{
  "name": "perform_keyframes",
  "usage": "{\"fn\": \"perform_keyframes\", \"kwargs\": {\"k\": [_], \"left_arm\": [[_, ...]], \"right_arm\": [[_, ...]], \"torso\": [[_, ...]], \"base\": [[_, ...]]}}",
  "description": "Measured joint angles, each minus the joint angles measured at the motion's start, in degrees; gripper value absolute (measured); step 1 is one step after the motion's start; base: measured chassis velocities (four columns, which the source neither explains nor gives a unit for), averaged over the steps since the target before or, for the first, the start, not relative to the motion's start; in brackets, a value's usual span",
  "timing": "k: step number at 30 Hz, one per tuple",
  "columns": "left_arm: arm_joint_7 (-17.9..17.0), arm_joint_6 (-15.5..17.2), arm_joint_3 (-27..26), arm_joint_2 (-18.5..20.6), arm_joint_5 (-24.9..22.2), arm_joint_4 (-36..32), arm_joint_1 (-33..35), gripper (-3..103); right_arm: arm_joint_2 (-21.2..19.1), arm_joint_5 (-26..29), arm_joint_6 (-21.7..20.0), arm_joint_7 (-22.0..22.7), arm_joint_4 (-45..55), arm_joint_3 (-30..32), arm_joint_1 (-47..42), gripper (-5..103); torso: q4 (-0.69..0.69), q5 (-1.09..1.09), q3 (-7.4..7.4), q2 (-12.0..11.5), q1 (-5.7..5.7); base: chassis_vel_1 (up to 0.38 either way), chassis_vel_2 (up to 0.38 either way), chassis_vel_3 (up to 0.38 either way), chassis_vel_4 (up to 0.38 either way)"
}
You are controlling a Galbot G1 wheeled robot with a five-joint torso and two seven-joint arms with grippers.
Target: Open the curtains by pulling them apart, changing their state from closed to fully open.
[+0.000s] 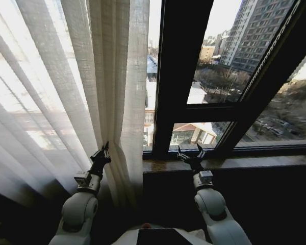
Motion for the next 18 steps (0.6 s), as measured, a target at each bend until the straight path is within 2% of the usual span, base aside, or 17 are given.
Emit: {"fn": "perform_keyframes", "kwargs": {"k": [18], "left_arm": [[0.01, -0.30, -0.11, -0.36, 0.24, -0.80, 0.53, 0]], "right_arm": [[0.05, -0.02, 0.08, 0.01, 0.20, -0.04, -0.07, 100]], "torso": [[0.00, 0.01, 0.00, 0.00, 0.00]], "base": [[0.110, 0.118, -0.115, -0.110]]}}
